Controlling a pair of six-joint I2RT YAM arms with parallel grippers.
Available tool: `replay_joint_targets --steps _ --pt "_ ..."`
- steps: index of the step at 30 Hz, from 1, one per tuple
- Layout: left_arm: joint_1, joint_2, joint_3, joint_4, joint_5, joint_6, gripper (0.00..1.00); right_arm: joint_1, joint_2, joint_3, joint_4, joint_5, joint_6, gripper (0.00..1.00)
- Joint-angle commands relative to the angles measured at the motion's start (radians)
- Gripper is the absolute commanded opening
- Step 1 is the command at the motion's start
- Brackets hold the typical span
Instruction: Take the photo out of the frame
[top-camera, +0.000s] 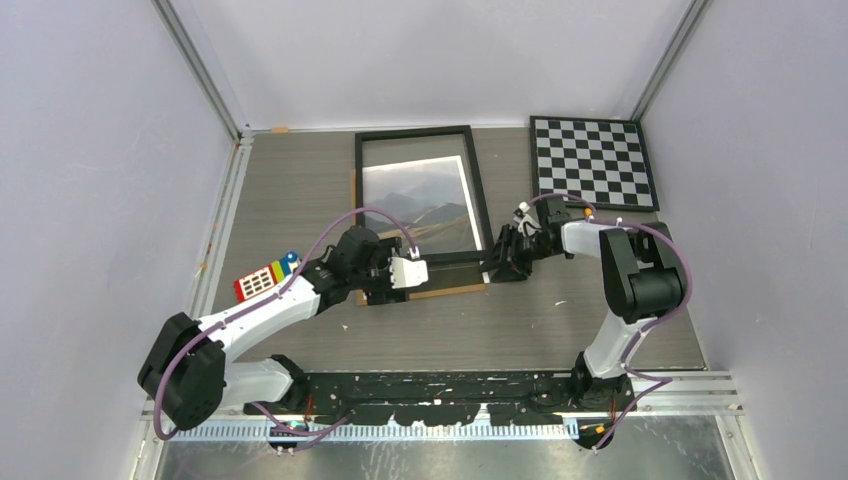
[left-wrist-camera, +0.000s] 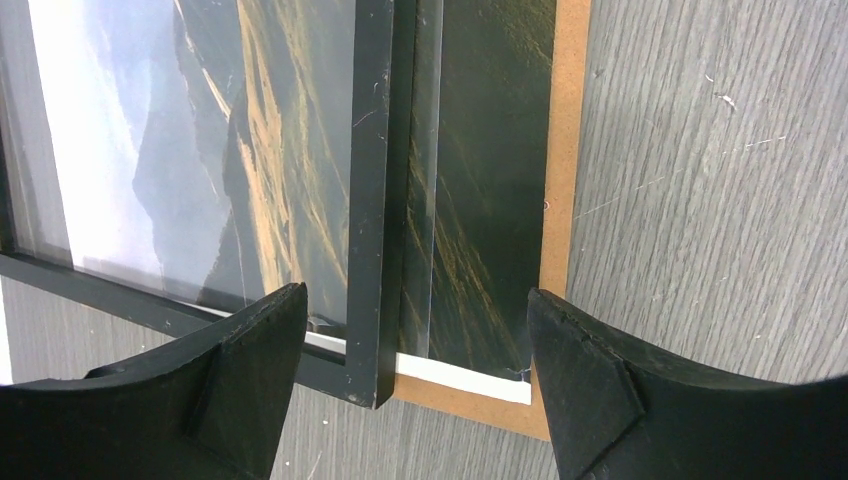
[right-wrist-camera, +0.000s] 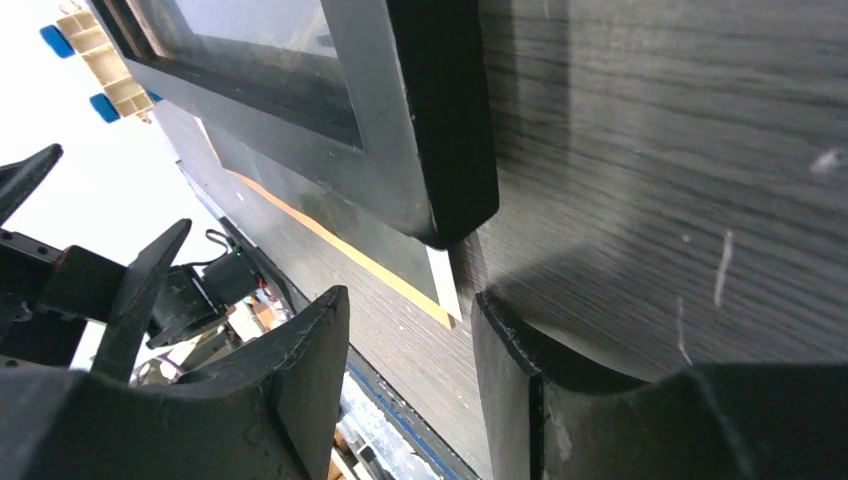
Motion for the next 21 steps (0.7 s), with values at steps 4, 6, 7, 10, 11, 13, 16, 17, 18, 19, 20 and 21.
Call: replay_joint_targets --steps 4,6,7,10,11,13,16,17,18,19,20,21 --pt "-0.001 -0.024 0.018 -0.012 -0.011 -0.008 0.82 -0.001 0.078 0.008 0.108 -0.022 0.032 0.53" --pt "-0.002 -0.021 0.021 -0.014 -0.012 -0.006 0.82 -0.002 0.084 0.004 0.124 -0.036 0.039 0.52" --pt "-0.001 -0.021 0.023 -0.016 -0.014 -0.005 0.82 -0.001 0.084 0.002 0.131 -0.046 0.040 0.52" --pt "-0.003 -0.020 0.024 -0.019 -0.015 -0.005 0.82 -0.001 0.059 -0.004 0.142 -0.081 0.043 0.47" --pt "-0.001 -0.021 0.024 -0.020 -0.013 -0.006 0.82 -0.002 0.044 -0.008 0.146 -0.090 0.044 0.45" --pt "-0.001 -0.023 0.022 -0.022 -0.008 -0.006 0.82 -0.002 0.010 -0.021 0.153 -0.104 0.045 0.41" --pt "-0.003 -0.028 0.018 -0.022 0.005 -0.009 0.82 -0.001 -0.030 -0.034 0.156 -0.116 0.051 0.35" --pt "-0.004 -0.032 0.017 -0.023 0.011 -0.010 0.82 -0.001 -0.040 -0.038 0.157 -0.118 0.053 0.33" --pt "-0.006 -0.035 0.014 -0.021 0.016 -0.011 0.82 -0.002 -0.046 -0.041 0.157 -0.119 0.055 0.30" --pt "-0.013 -0.038 0.010 -0.018 0.018 -0.012 0.82 -0.002 -0.048 -0.042 0.156 -0.117 0.056 0.27" --pt "-0.022 -0.040 0.006 -0.011 0.017 -0.014 0.81 -0.001 -0.044 -0.041 0.155 -0.114 0.055 0.25" --pt "-0.035 -0.041 -0.003 0.003 0.009 -0.020 0.81 -0.001 -0.037 -0.036 0.145 -0.112 0.056 0.23"
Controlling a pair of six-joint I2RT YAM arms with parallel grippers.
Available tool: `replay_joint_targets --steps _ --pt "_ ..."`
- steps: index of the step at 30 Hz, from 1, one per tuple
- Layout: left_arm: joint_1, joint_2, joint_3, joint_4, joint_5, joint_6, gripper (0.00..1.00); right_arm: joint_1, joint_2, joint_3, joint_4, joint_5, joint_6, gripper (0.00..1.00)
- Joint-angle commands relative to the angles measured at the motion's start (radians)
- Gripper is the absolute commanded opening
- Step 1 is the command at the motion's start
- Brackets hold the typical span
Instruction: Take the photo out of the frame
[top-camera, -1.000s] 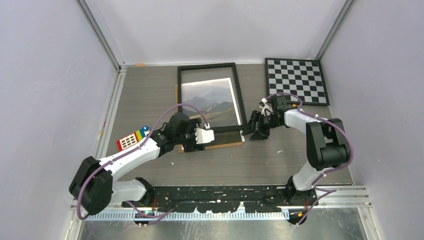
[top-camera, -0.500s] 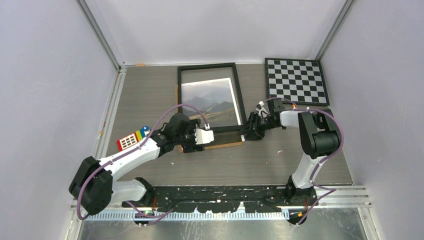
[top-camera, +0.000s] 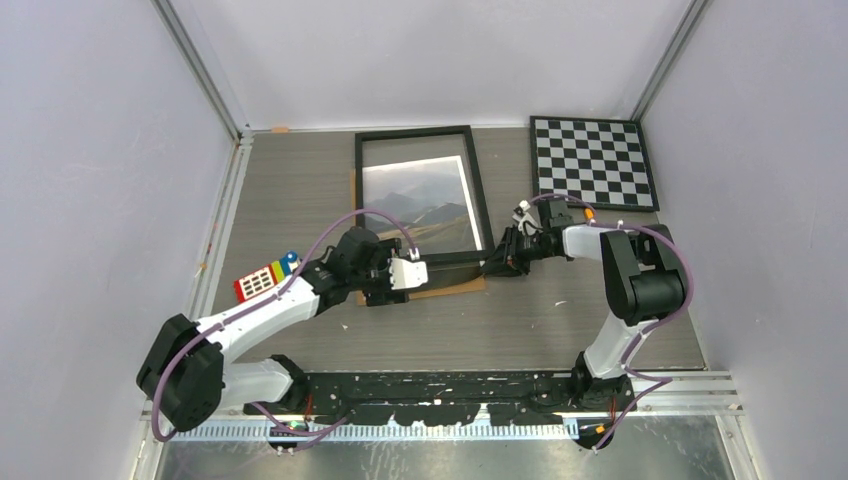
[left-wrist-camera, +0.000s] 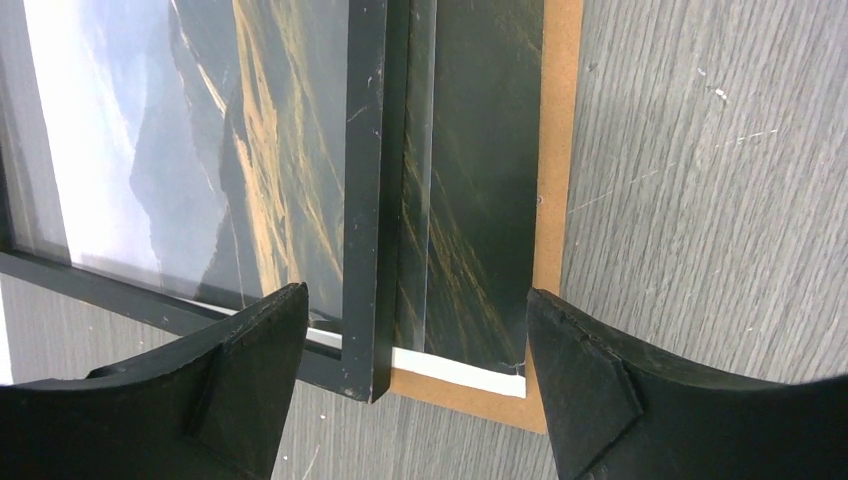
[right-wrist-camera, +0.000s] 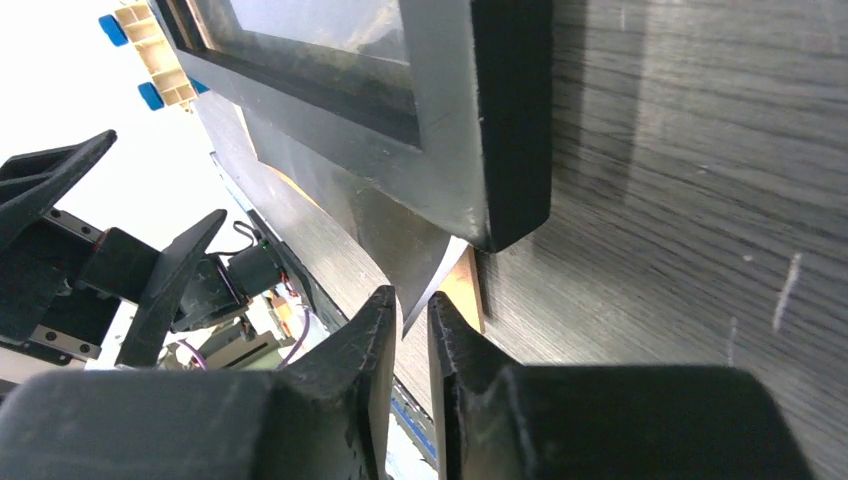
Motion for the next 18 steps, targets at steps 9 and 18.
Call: replay_joint_targets --steps 9,18 --pt "-0.174 0.015 -0.096 0.322 -0.089 -0.050 0.75 0.001 0.006 0.045 0.006 -0.026 0.032 0.03" --pt "-0.284 0.217 -0.042 0.507 -0.115 -0.123 0.64 0.001 -0.008 0.038 0.024 -0.026 0.066 0.00"
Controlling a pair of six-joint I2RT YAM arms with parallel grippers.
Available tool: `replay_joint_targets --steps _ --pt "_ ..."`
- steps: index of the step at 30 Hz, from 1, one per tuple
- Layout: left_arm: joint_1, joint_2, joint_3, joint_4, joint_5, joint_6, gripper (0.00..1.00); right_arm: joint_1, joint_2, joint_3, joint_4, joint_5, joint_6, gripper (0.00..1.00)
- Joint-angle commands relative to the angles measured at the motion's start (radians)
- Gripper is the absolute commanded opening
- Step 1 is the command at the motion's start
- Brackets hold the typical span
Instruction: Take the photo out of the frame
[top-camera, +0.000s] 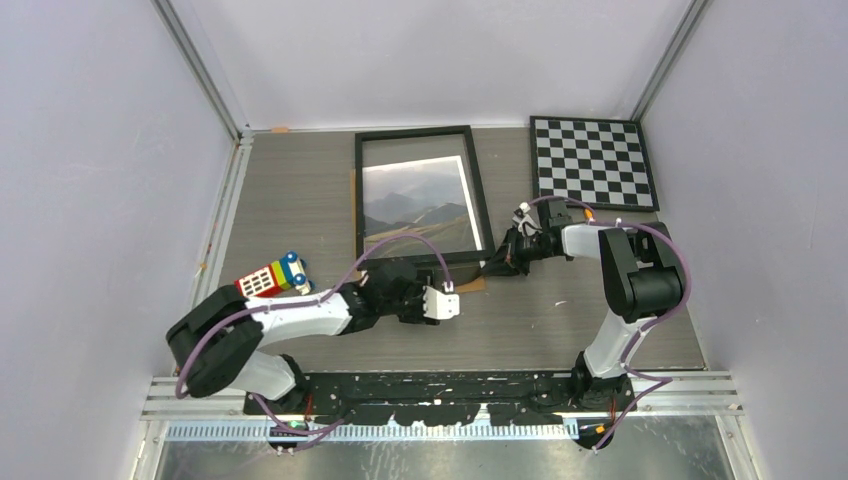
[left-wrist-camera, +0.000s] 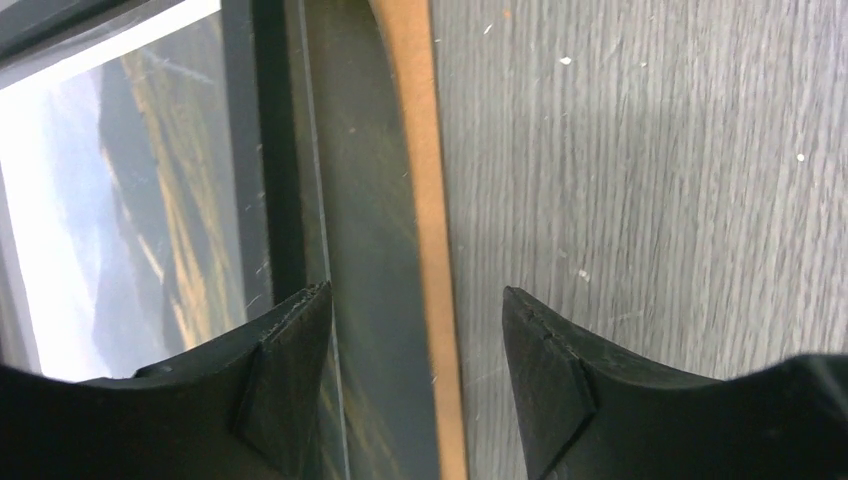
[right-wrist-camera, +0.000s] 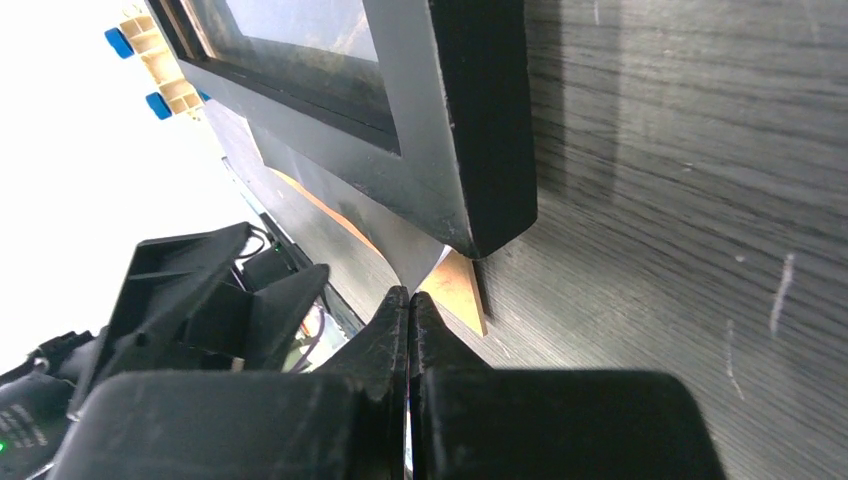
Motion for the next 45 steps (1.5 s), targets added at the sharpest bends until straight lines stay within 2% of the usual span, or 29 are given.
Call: replay_joint_targets --steps 1,8,15,19,28,37,45 --pt "-0.035 0.085 0.065 0.168 -0.030 -0.058 0.63 0.000 -0.023 0.026 0.039 -0.020 0.038 0.01" --pt "-0.070 0.225 0.150 0.258 -0.065 -0.090 0.63 -0.002 -0.039 0.019 0.057 -0.022 0.054 0.01" --pt "-0.085 0.310 0.237 0.271 -0.074 -0.136 0.62 -0.009 -0.056 0.014 0.085 -0.019 0.086 0.01" --pt "-0.088 0.367 0.294 0.266 -0.126 -0.171 0.62 -0.017 -0.064 0.011 0.092 -0.019 0.098 0.00" --pt "-0.088 0.451 0.344 0.270 -0.185 -0.135 0.58 -0.037 -0.071 0.005 0.096 -0.025 0.103 0.00" --pt "-0.086 0.462 0.326 0.231 -0.251 -0.071 0.46 -0.045 -0.060 0.017 0.080 -0.033 0.090 0.00" --pt "-0.079 0.407 0.265 0.165 -0.276 -0.060 0.34 -0.045 -0.046 0.036 0.045 -0.034 0.063 0.01"
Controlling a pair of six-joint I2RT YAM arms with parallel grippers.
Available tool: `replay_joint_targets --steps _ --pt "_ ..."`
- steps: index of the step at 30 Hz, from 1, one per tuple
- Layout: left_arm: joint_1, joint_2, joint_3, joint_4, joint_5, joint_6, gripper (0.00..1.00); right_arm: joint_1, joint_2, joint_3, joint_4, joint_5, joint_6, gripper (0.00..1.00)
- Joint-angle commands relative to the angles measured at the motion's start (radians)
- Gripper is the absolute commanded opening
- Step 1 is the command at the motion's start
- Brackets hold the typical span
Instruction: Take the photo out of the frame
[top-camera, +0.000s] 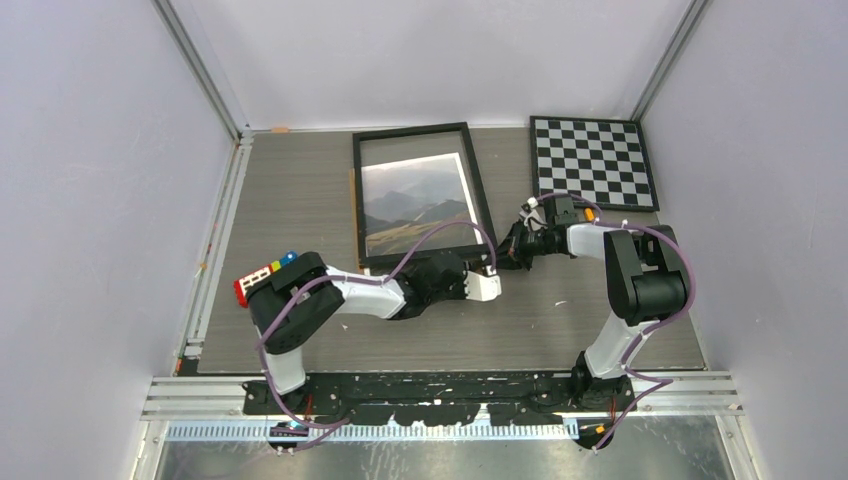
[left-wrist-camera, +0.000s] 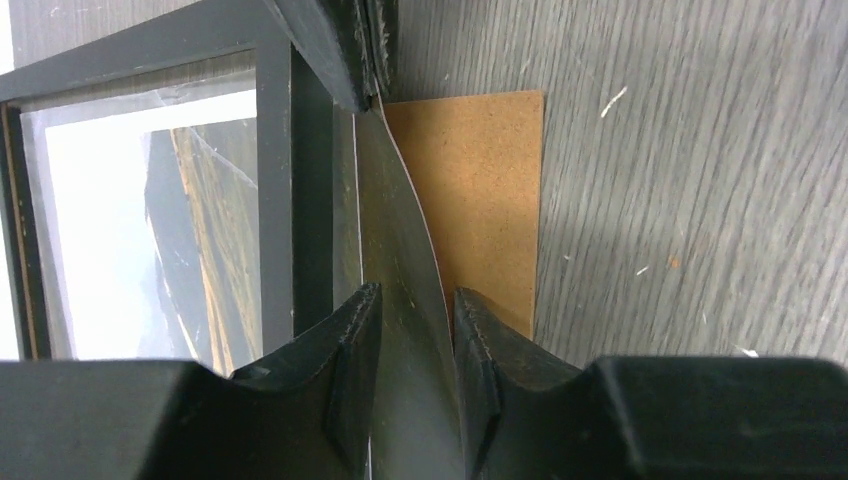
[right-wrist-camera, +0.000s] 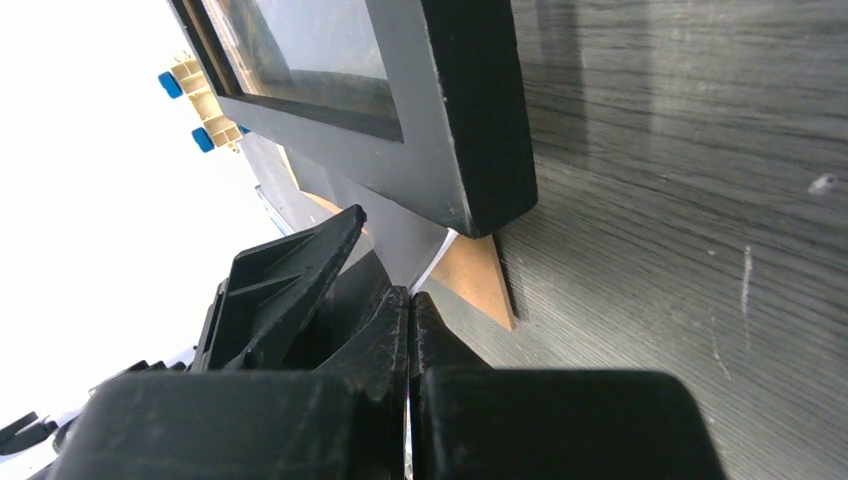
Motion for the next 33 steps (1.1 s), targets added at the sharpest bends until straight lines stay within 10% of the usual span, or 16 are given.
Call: replay_joint_targets --steps 1,12,16,23,33 --pt "0.011 -0.055 -0.036 -0.045 -0.055 0.009 0.33 -0.005 -0.020 0.037 -0.003 -0.033 -0.026 0.01" --pt "0.024 -0.055 -0.053 -0.076 -0.092 -0.003 0.35 -0.006 -0.006 0.057 -0.044 -0.033 -0.054 0.01" --pt "0.026 -0.062 -0.015 -0.143 -0.054 -0.017 0.01 -0.006 0.003 0.070 -0.069 -0.056 -0.075 0.01" --pt "0.026 -0.147 0.055 -0.327 0.062 -0.043 0.00 -0.007 -0.016 0.091 -0.165 -0.048 -0.158 0.42" --pt "0.029 -0.279 0.145 -0.663 0.225 -0.079 0.00 -0.075 0.018 0.185 -0.406 -0.034 -0.365 0.54"
